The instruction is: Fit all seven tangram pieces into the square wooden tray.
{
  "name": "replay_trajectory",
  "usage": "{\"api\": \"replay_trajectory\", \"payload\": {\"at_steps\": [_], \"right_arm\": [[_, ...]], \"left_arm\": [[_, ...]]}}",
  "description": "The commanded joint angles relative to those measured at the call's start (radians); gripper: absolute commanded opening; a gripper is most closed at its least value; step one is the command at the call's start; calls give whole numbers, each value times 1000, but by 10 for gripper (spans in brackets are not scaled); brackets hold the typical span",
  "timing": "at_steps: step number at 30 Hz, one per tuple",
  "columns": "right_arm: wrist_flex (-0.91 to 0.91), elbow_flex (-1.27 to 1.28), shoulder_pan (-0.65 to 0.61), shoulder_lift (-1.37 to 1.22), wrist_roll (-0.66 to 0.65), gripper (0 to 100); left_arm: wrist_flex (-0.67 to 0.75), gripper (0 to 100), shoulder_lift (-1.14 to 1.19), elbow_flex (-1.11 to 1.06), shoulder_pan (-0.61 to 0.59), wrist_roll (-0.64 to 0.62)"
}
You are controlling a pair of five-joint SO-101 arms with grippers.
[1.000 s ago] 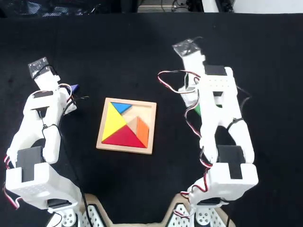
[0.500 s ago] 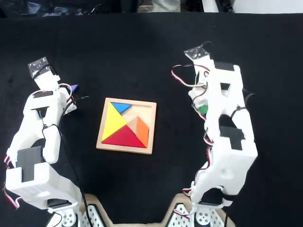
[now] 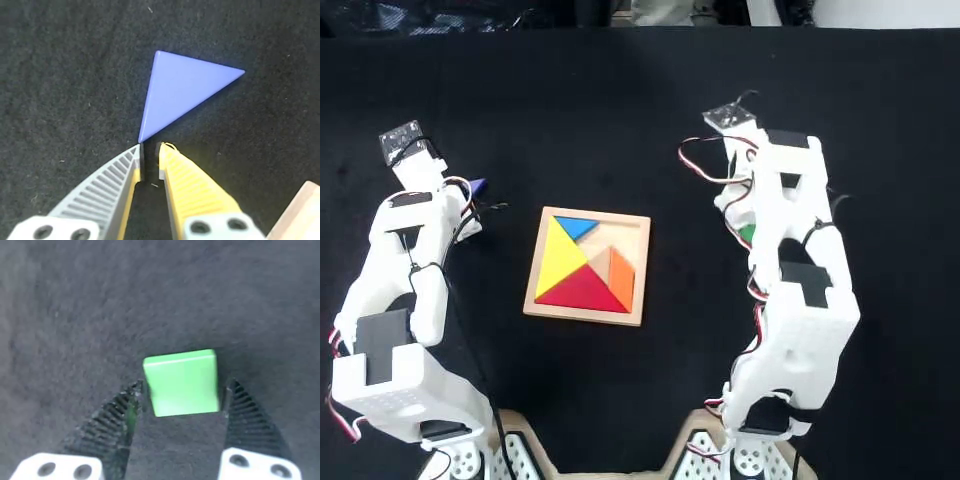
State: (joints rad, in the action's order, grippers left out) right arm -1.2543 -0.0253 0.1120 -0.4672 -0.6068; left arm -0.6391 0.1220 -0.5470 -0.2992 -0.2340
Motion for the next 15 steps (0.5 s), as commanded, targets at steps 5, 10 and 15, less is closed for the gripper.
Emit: {"api": "replay_trajectory", "payload": {"at_steps": [5,10,15], "right_arm": [[21,12,-17,39,-44,254],[35,12,-21,22,-46,180],[77,5,-21,-64,-72,85]], "left_arm": [[17,75,-41,13,12,2],[17,75,-41,12,12,2],[17,75,-41,12,12,2]]}}
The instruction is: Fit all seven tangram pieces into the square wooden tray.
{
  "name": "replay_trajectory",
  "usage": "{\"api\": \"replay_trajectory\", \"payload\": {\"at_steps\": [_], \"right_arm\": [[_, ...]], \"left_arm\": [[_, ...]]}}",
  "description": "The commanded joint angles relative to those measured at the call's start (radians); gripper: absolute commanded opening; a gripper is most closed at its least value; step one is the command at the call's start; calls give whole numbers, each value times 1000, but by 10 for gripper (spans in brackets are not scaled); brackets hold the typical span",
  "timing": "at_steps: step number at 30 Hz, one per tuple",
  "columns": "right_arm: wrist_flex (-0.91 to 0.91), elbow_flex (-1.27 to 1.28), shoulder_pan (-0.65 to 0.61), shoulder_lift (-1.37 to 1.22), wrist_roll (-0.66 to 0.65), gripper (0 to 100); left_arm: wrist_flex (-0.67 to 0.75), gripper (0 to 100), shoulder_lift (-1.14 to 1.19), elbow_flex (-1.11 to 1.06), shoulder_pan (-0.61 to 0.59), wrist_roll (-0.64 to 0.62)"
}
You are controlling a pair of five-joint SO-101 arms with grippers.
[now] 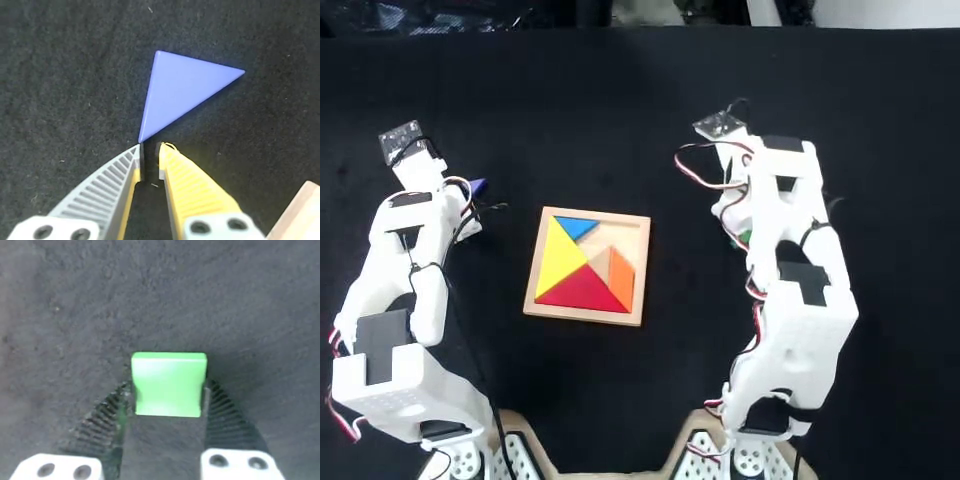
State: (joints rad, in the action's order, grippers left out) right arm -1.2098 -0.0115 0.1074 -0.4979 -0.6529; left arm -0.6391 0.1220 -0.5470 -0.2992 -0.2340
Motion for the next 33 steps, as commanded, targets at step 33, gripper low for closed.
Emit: {"api": "replay_trajectory", "payload": {"at_steps": [33], "right_arm": [[-265,-237,-568,255,362,15]], "left_arm": [[17,75,-41,10,2,-6]]}}
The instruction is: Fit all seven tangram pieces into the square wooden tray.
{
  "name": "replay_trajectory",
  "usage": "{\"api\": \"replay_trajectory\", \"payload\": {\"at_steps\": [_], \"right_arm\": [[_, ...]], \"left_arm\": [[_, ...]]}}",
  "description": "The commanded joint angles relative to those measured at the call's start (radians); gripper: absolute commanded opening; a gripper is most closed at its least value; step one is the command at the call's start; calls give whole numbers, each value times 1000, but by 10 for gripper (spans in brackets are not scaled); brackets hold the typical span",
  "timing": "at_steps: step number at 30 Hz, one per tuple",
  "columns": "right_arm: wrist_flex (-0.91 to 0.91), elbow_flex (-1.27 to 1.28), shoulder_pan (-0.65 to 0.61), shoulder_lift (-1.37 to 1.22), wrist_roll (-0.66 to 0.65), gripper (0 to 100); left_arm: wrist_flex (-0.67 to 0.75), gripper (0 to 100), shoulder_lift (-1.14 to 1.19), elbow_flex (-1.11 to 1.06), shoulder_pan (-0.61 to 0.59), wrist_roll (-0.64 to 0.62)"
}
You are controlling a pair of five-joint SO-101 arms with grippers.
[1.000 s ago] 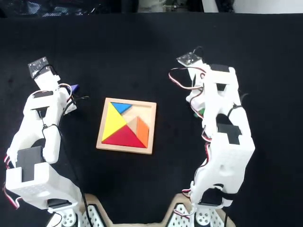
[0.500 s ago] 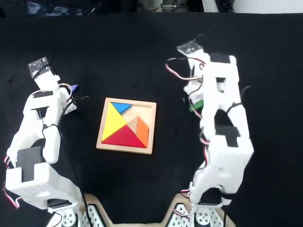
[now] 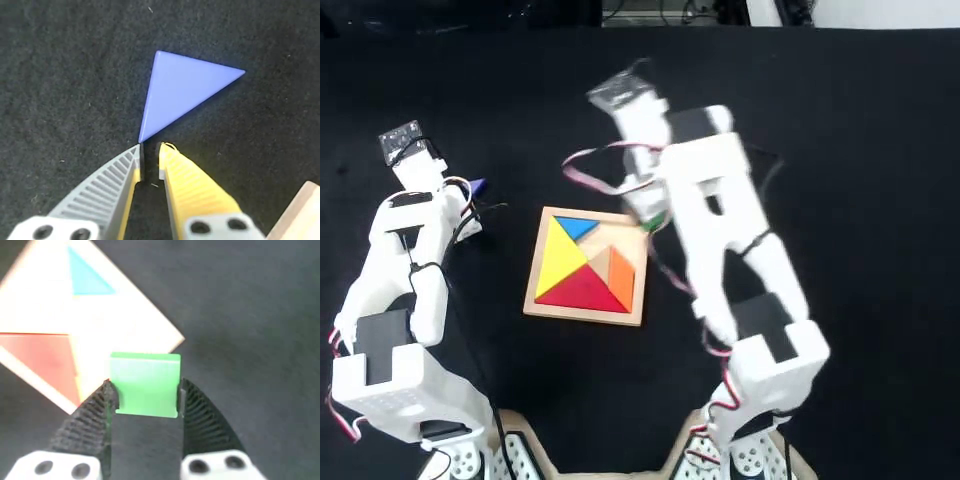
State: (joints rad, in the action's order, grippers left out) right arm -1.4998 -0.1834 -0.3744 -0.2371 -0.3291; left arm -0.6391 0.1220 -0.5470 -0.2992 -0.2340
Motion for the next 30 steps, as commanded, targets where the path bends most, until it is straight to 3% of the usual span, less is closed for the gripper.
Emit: {"api": "replay_trajectory", "payload": {"at_steps": [1,11,30], "right_arm": [[40,-70,-106,-33,51,15],[101,-194,-121,-283,152,12],[146,-122,-158,-297,157,13]], "left_arm": [[17,75,-41,8,2,-6],[17,75,-41,8,7,-3],[12,75,-41,8,8,-2]]}}
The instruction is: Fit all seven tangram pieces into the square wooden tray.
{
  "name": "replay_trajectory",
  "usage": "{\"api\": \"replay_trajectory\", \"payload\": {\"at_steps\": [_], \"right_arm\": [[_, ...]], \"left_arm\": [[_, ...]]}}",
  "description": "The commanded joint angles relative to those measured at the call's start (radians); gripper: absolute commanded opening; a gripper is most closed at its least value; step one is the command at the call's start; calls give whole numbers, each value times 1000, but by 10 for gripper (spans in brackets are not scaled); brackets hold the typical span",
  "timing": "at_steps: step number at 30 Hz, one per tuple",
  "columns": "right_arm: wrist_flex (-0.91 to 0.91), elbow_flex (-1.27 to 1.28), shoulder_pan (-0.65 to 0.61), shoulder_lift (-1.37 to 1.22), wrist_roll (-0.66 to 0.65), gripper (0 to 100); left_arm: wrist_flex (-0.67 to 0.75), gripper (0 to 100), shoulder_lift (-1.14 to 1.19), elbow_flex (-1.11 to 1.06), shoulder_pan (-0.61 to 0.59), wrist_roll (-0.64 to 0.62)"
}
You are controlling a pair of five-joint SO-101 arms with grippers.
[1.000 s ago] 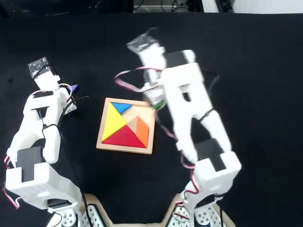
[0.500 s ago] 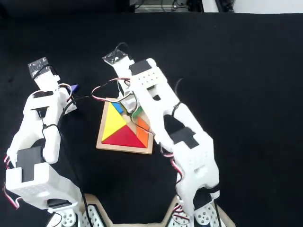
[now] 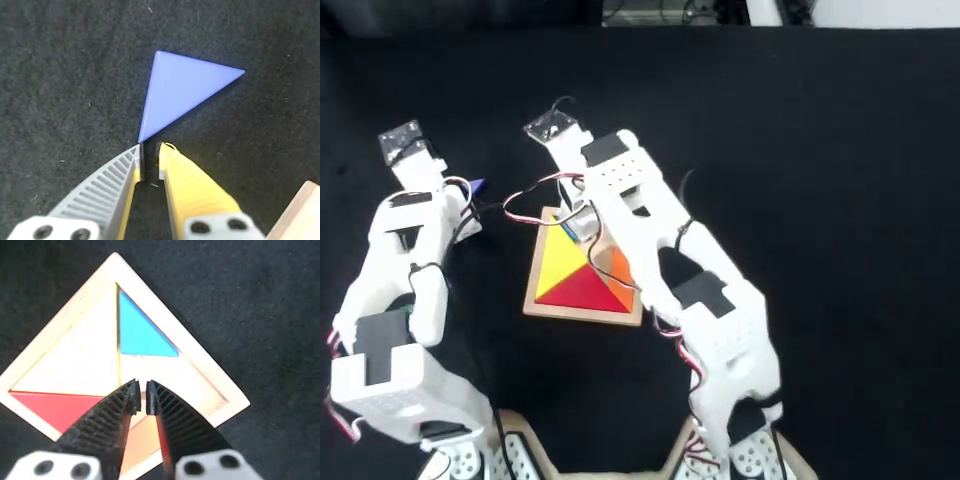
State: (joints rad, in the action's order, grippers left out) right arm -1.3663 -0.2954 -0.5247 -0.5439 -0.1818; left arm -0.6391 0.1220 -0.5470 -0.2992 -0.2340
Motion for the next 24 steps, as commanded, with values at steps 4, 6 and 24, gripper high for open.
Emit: {"api": "replay_trajectory", "payload": {"at_steps": [4,6,24], "right_arm": [[9,-10,12,18,9,12],[9,-10,25,18,9,12],[58,302,147,493,9,12]], "left_arm": [[12,75,-41,8,8,-2],[12,75,-41,8,8,0],[12,80,-41,18,8,-5]]}}
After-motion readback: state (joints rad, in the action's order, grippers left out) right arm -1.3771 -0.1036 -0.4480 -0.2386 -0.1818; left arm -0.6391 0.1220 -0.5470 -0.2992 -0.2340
